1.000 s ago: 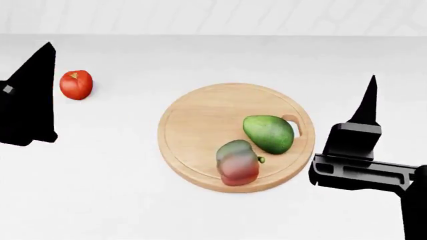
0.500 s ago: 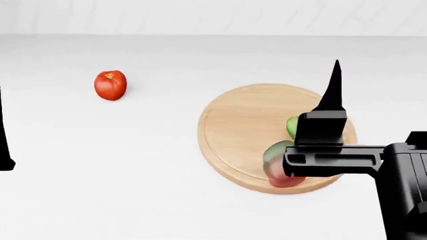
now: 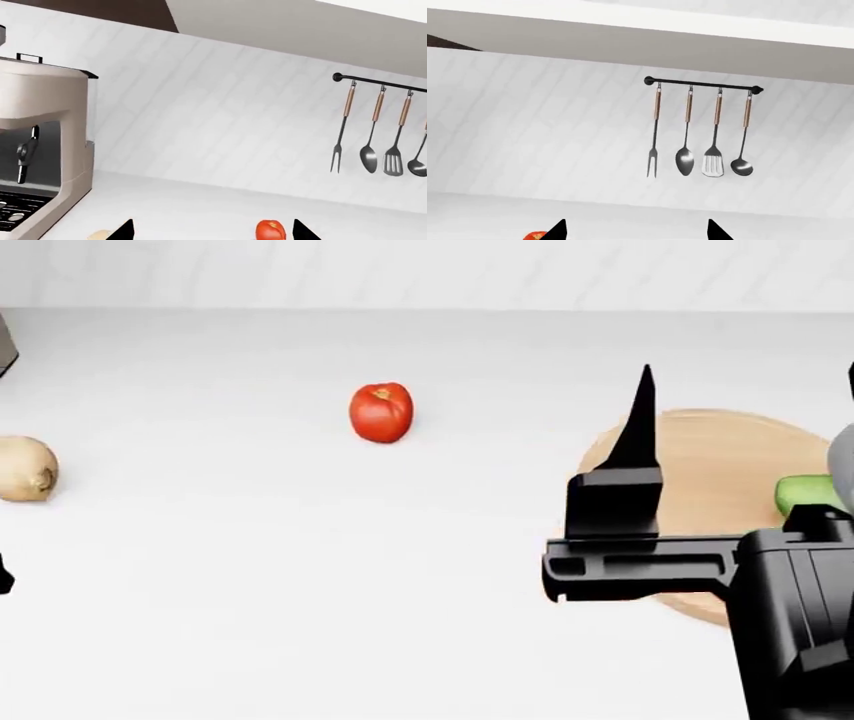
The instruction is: Place the avocado, onion, tomato and bell pepper on the cutting board.
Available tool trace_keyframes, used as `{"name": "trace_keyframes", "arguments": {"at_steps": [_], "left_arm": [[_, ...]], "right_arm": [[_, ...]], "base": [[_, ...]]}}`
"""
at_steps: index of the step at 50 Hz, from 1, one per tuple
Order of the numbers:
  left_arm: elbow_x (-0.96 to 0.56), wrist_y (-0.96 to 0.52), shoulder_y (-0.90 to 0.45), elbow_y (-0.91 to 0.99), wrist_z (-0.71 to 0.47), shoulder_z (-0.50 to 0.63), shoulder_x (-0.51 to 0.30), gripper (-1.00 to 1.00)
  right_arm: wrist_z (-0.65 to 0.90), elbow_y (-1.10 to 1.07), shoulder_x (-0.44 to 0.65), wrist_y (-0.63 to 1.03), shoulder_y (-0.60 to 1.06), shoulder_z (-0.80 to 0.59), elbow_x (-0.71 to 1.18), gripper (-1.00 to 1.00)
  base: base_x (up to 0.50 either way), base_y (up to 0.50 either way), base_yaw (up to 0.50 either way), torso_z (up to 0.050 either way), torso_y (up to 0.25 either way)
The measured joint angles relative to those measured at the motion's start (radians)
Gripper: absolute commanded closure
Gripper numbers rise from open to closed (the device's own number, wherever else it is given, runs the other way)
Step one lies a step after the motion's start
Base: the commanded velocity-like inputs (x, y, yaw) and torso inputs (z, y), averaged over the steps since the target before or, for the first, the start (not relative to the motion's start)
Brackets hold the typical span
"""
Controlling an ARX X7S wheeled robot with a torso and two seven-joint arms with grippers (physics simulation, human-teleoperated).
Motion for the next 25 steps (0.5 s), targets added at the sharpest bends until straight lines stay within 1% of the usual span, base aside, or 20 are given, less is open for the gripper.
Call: {"name": "trace_keyframes", "arguments": {"at_steps": [7, 13, 25], "left_arm": [[-0.006, 0.001, 0.005, 0.005, -0.005, -0.004, -0.006, -1.00], [-0.010, 0.002, 0.006, 0.008, -0.011, -0.007, -0.011, -1.00], [-0.012, 0.003, 0.001, 0.009, -0.015, -0.004, -0.011, -1.00]], "right_arm": [[0.003, -0.003, 0.002, -0.001, -0.001, -0.002, 0.003, -1.00], [0.000, -0.005, 0.001, -0.006, 0.000, -0.002, 0.011, -1.00], [-0.003, 0.000, 0.002, -0.004, 0.032, -0.009, 0.029, -1.00]], "base": [[0.00, 0.50, 0.00, 0.000, 0.000], [0.00, 0.00, 0.00, 0.000, 0.000], [0.48, 0.00, 0.00, 0.000, 0.000]]}}
